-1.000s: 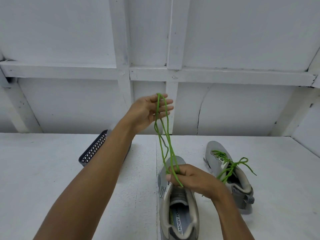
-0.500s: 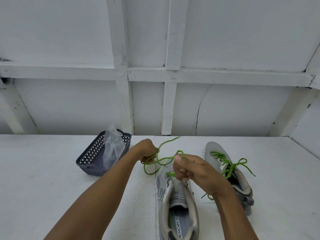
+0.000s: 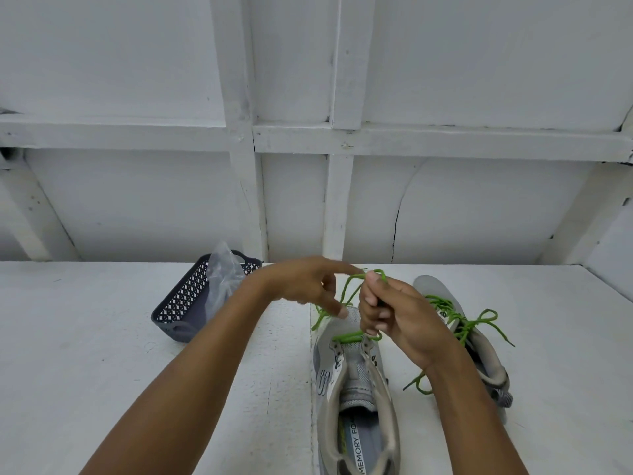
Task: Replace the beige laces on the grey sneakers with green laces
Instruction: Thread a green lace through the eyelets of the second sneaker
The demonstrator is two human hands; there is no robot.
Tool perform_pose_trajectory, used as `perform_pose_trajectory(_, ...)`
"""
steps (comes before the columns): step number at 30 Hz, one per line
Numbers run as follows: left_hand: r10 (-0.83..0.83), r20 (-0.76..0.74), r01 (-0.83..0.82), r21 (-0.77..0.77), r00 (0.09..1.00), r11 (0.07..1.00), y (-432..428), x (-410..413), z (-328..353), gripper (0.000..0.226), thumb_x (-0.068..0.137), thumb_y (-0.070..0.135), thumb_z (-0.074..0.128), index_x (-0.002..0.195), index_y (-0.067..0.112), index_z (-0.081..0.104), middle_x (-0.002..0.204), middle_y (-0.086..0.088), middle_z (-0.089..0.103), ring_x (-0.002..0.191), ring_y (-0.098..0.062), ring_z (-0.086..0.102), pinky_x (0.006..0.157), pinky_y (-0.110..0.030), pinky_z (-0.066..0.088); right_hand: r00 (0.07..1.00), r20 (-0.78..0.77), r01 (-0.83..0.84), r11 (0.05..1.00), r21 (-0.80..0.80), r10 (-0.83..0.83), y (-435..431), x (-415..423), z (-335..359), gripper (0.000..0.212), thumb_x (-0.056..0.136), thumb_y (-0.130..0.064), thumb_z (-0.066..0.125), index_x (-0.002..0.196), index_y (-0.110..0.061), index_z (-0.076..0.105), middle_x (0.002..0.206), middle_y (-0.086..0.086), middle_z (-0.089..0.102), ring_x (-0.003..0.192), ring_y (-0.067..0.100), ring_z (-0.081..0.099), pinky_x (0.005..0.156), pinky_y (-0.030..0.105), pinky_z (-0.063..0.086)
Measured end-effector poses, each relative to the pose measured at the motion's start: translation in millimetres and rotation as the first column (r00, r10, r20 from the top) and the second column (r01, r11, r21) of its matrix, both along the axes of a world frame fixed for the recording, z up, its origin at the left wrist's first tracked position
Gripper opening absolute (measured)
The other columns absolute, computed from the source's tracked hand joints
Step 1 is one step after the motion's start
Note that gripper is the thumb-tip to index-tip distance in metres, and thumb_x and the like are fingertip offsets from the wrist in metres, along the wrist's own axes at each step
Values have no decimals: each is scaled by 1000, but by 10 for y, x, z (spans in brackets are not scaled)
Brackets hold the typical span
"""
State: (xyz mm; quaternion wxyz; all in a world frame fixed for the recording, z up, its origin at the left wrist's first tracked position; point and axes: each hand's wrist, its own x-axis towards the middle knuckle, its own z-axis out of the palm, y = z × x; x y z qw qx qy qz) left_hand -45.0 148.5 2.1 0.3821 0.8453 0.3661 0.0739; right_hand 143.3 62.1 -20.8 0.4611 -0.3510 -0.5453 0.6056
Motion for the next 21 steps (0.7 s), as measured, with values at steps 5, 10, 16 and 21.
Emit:
perform_pose_trajectory(5, 104, -122, -80, 187, 987, 979, 112, 141, -204, 16, 89, 29, 72, 77, 37, 65, 54, 14, 51, 46, -1, 43, 53, -23, 35, 994, 46, -103, 994, 19, 102, -13, 8, 8, 37, 94, -38, 47, 63, -18, 49, 58, 0, 25, 53, 16, 29, 59, 28, 35)
perform_pose_trajectory(10, 433, 127, -430, -53, 892, 901, 402, 117, -233, 12, 98, 6, 55, 94, 6, 66, 69, -6, 71, 52, -14, 66, 51, -25, 55, 976, 78, -203, 979, 13, 202, -35, 63, -12, 36, 96, -34, 45, 63, -21, 50, 58, 1, 27, 54, 17, 30, 62, 30, 33)
perform_pose_trajectory(16, 500, 338, -491, -117, 797, 863, 714, 158, -267, 19, 93, 7, 64, 108, 18, 65, 123, -10, 64, 110, -23, 63, 92, -40, 57, 933, 148, -330, 944, -24, 329, -76, 110, -21, 35, 98, -31, 46, 65, -19, 48, 59, 0, 27, 57, 18, 27, 61, 28, 29)
perform_pose_trajectory(21, 481, 432, -451, -178, 763, 875, 822, 193, -149, 43, 93, -6, 52, 128, 20, 60, 133, -3, 61, 111, -21, 66, 91, -38, 58, 900, 182, -397, 917, -25, 395, -73, 153, -35, 34, 99, -33, 47, 67, -22, 52, 59, -5, 35, 57, 17, 32, 62, 28, 31)
